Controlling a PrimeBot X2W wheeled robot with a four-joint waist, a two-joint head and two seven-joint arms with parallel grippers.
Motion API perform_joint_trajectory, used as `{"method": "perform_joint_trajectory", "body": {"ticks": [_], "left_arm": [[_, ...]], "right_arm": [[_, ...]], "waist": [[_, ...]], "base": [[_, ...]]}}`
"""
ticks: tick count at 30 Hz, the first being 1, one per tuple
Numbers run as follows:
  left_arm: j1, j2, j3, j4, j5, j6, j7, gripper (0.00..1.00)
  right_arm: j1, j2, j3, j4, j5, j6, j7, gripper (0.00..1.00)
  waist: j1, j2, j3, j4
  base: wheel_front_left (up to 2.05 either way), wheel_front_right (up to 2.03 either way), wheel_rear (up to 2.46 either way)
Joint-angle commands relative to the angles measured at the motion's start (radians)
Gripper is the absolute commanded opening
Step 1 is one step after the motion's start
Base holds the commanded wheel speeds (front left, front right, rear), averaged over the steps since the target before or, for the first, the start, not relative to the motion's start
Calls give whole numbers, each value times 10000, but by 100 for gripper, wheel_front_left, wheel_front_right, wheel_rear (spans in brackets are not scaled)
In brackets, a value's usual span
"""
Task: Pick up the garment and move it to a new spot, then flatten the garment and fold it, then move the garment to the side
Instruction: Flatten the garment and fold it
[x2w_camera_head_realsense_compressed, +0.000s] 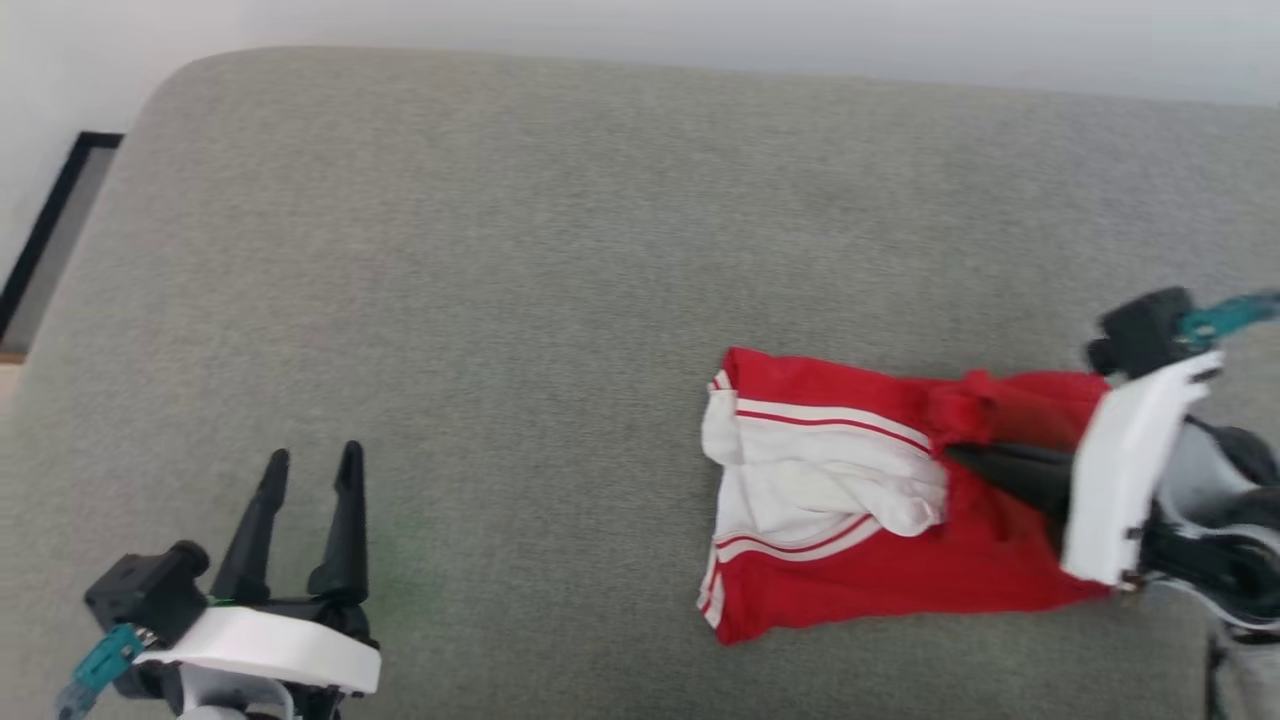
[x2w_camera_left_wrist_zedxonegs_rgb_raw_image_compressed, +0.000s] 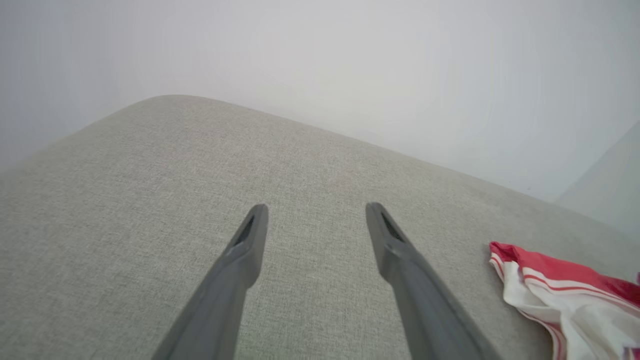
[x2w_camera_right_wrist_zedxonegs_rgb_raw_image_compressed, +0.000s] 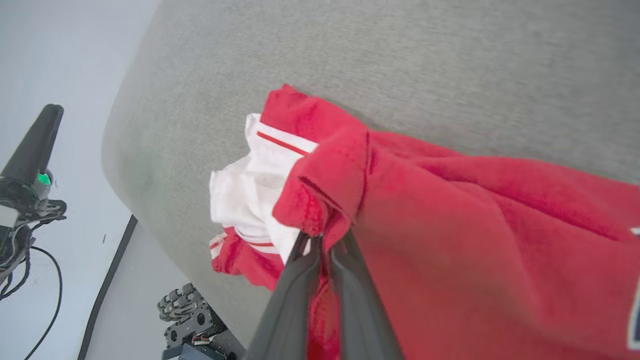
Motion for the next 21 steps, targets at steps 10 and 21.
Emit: {"method": "perform_joint_trajectory", "body": {"ticks": [10, 21], "left_arm": [[-601, -290, -379, 479, 51, -278, -49, 100], [-450, -447, -47, 621, 75, -413, -49, 100]], "right_arm": [[-1163, 827, 2000, 1437, -538, 0, -851, 0], [-1864, 489, 3340, 2098, -158, 0, -1502, 100]], "waist": [[0, -1, -152, 1125], [0, -1, -314, 1106]], "base": [[0, 0, 0], [0, 0, 0]]}}
